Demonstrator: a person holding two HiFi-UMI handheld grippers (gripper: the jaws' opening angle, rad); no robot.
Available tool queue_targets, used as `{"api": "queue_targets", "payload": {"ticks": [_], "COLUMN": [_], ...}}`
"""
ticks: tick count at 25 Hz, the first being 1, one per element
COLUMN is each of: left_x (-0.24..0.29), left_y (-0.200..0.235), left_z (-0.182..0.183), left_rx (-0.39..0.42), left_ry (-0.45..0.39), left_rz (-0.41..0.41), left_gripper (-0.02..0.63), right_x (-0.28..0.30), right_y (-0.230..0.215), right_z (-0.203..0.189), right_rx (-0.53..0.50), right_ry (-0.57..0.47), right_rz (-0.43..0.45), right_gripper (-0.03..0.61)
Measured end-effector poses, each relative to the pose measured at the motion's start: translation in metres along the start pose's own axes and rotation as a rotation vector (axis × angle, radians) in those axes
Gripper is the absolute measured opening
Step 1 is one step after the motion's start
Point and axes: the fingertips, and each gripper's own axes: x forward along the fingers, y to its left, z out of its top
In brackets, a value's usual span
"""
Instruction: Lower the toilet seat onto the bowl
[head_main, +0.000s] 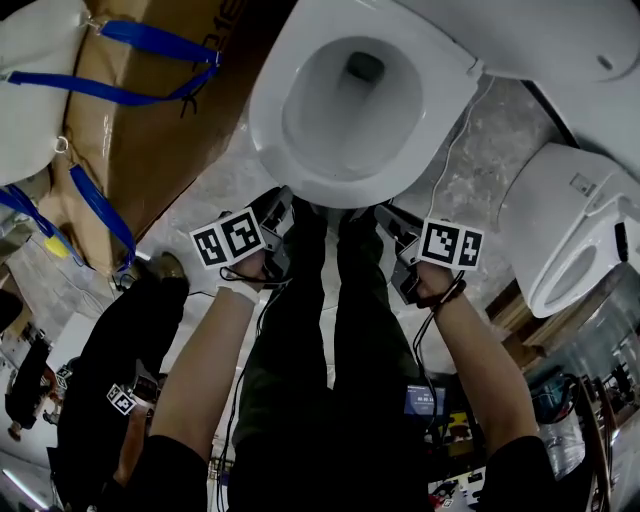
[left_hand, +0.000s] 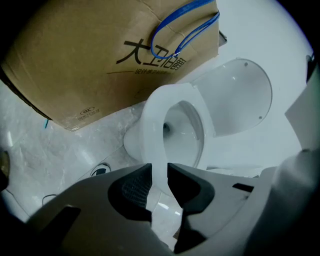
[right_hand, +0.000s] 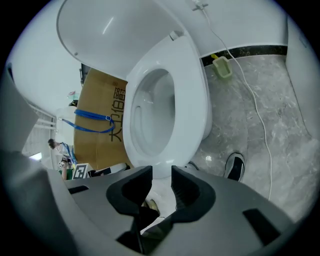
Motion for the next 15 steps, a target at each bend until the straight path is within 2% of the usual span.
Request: {"api": "queue_targets", "payload": {"ticks": [5, 8, 10, 13, 15], "left_x": [-0.029, -0.062, -0.092, -0.142, -0.182], "left_y": [-0.045, -0.091, -0.128, -0.191, -0.237], "left_z": [0.019, 0.038, 0.051, 0.074, 0.080], "left_rx": [-0.030, -0.040, -0.057, -0.064, -0.013], "left_ry": [-0.058, -0.113, -0.157, -0.217, -0.236], "left_rz": [-0.066, -0.112, -0.154, -0.248, -0.306], "left_gripper": [0.106, 0.106, 0.104, 0.104, 0.104], "right_x": [-0.029, -0.071, -0.111, -0.185, -0.242], "right_y": [0.034, 0.068, 0.099, 0.163, 0.211], "right_z": [0.020, 0.044, 0.063, 0.098, 0.111], "right_rx": [-0.025, -0.115, -0.171, -0.216, -0.285], "right_ry": [-0.090, -0.200, -0.291, -0.452, -0.557], "right_rz": [0.024, 0.008, 0.008, 0.068, 0.102], "right_gripper": [0.129, 0.110, 0.093, 0.084, 0.083]}}
